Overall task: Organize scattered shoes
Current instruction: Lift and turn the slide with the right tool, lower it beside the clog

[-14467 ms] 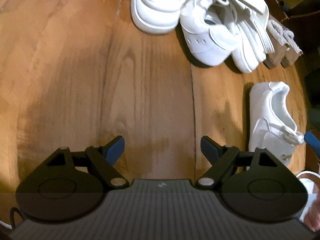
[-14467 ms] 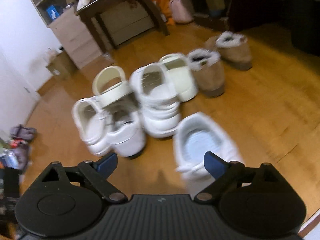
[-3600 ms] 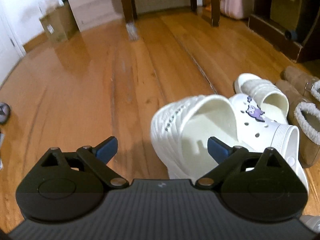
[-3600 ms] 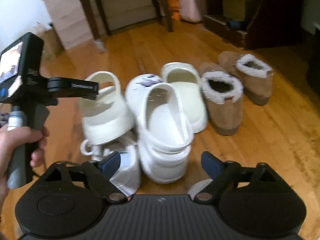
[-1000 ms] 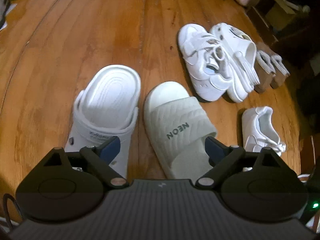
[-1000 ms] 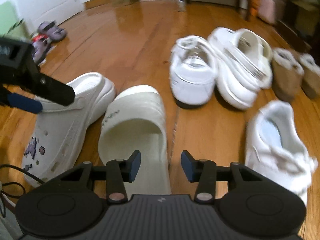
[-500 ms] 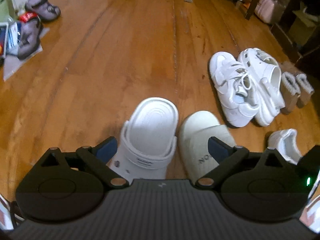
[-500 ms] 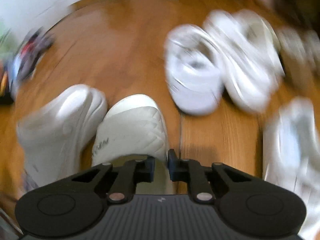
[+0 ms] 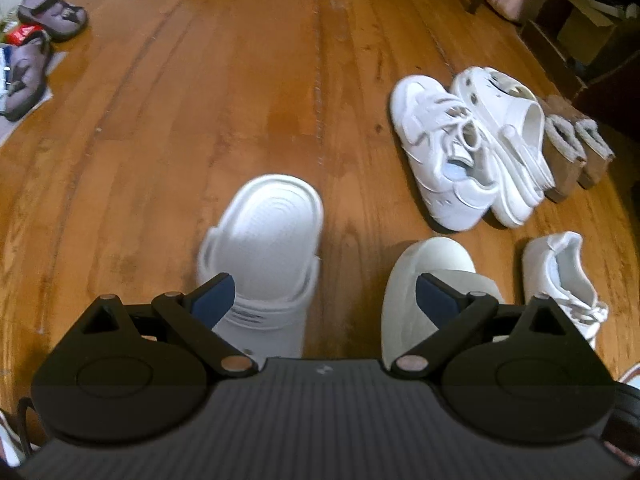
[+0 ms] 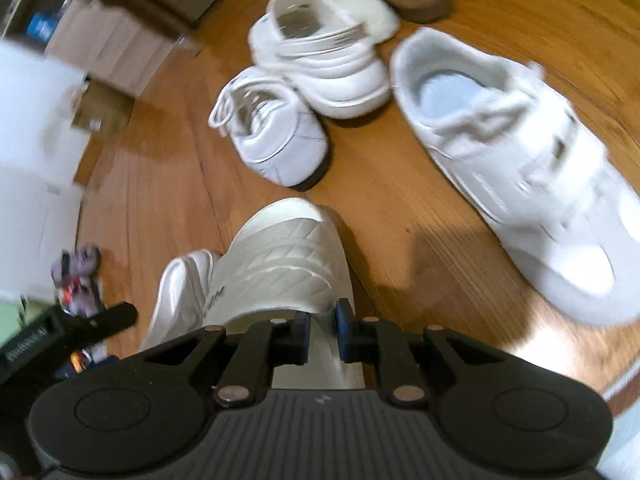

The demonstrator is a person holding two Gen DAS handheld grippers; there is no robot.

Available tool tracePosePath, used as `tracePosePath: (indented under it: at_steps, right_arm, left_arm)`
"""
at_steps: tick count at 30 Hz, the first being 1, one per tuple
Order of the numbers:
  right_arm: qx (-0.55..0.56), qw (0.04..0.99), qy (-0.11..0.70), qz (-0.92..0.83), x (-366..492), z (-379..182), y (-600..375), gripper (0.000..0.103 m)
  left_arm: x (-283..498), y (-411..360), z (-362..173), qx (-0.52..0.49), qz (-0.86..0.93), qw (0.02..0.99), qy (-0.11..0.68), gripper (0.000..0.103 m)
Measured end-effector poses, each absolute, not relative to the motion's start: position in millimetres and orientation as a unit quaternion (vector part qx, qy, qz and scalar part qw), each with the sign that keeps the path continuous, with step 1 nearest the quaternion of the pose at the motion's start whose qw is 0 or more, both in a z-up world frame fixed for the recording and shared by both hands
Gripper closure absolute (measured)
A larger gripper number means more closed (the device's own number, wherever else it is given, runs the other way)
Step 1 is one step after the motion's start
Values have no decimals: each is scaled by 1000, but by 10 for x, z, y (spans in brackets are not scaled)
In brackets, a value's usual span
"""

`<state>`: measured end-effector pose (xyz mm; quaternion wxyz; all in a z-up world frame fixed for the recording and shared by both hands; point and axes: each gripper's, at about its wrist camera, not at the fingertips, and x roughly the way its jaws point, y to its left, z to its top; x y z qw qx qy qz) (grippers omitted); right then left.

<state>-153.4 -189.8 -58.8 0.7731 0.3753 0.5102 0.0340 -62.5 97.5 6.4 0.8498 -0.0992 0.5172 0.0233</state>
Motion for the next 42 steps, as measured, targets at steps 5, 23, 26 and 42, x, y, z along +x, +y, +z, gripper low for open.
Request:
tracePosePath:
  at_steps: [5,23,26,42]
  right_arm:
    - [489,708,510,1,-1673,-767,-2173,89]
    - [724,492,477,-82,-2028,-1247,-2235,89]
    - [740,470,477,-65,-1961,-1262,-2182,90]
    - [777,414,473,-35,-1590,-1388,-1623,64]
  left_arm:
    - [-637,937,73,-87,23,852,516,5]
    - [-679,1156,209,-88,58,863,495,5]
    - [-682,1143,197,-86,51,860,500,5]
    - [-780,1237,362,-105,67,874,469,2]
